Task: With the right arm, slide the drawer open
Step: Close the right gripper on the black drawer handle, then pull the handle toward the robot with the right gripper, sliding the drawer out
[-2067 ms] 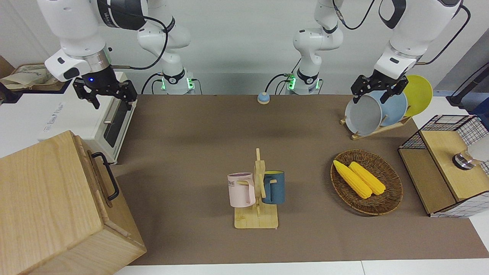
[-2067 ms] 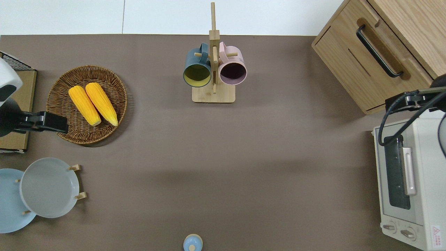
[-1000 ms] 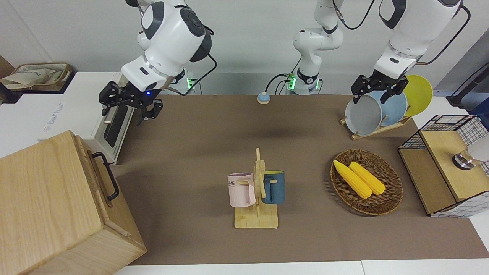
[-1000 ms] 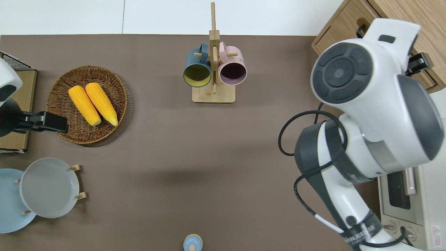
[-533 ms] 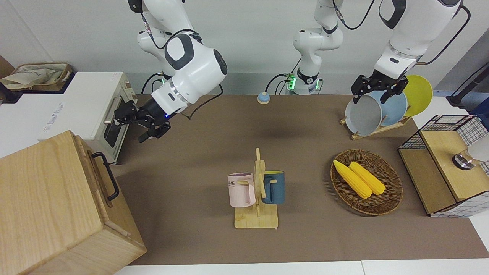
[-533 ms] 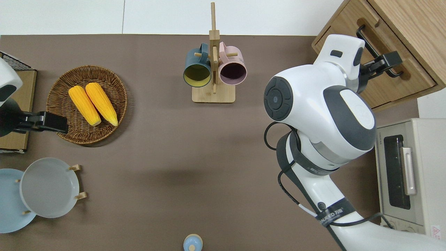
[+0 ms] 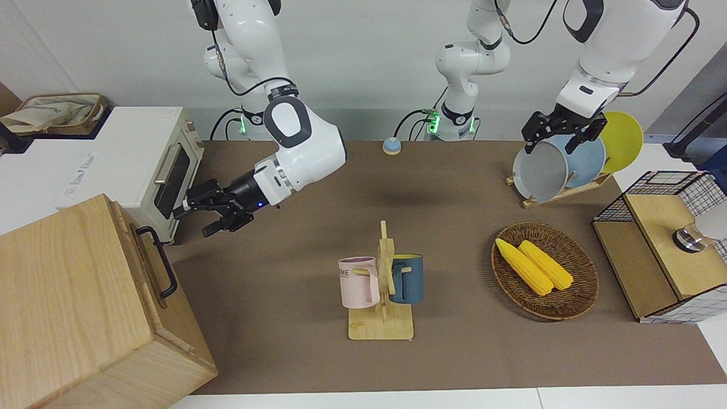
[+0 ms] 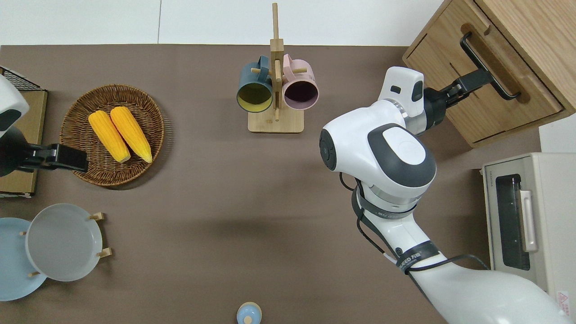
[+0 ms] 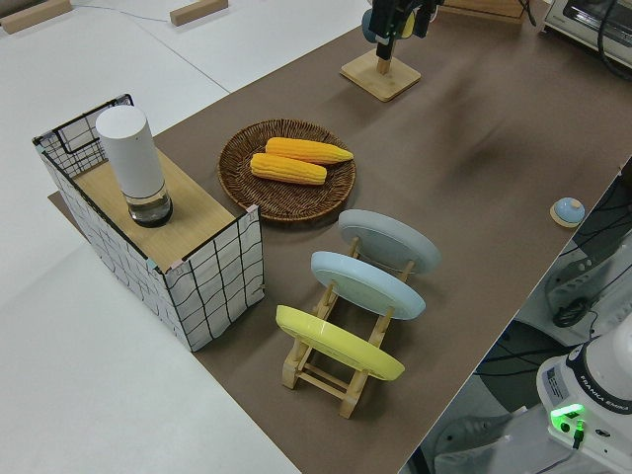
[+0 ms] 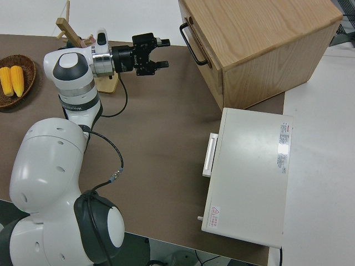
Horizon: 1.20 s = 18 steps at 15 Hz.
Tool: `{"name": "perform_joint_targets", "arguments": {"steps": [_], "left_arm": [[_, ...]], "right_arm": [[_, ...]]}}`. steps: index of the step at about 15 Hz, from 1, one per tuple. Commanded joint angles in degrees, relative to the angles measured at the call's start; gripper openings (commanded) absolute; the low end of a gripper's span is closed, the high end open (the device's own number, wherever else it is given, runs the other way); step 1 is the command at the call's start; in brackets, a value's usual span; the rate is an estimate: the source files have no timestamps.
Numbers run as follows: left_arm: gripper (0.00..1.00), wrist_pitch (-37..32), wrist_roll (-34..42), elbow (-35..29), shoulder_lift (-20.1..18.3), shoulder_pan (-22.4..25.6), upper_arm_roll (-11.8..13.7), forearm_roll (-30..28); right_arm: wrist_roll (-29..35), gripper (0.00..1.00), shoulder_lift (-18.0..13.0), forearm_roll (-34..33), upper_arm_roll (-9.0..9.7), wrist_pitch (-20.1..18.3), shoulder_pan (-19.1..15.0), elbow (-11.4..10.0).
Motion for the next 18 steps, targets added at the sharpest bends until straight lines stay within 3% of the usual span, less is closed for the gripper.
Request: {"name": "perform_joint_targets", "arguments": {"steps": [1, 5, 9, 15, 16, 18], "left_arm": [[0.99, -1.13, 0.56, 1.4, 0.65, 0.31, -0.4, 0.98], [0.99, -1.13, 0.56, 1.4, 0.65, 0.31, -0.4, 0.98], [0.99, -1.13, 0.56, 1.49, 0.65, 0.31, -0.4, 0.98], [0.99, -1.13, 0.56, 1.4, 0.65, 0.31, -0.4, 0.98], [0.99, -1.13, 0.56, 1.4, 0.65, 0.31, -0.4, 0.98], [0.99, -1.13, 0.56, 1.4, 0.65, 0.31, -0.4, 0.98]], "right_arm": [[3.46, 0.985, 0.81, -5.55, -0.62, 2.43, -0.41, -1.71], [4.7, 0.983, 3.18, -11.7, -1.5, 3.93, -2.07, -1.54], [4.88, 0.981, 3.45, -16.1, -1.5, 8.15, -6.29, -1.27], [6.55, 0.969, 4.5, -18.13, -1.42, 8.15, -6.39, -1.18], [6.55, 0.933, 4.5, -18.57, -1.5, 8.15, -6.3, -1.1], [6.37, 0.544, 5.03, -18.66, -1.5, 8.15, -6.03, -1.18]]}}
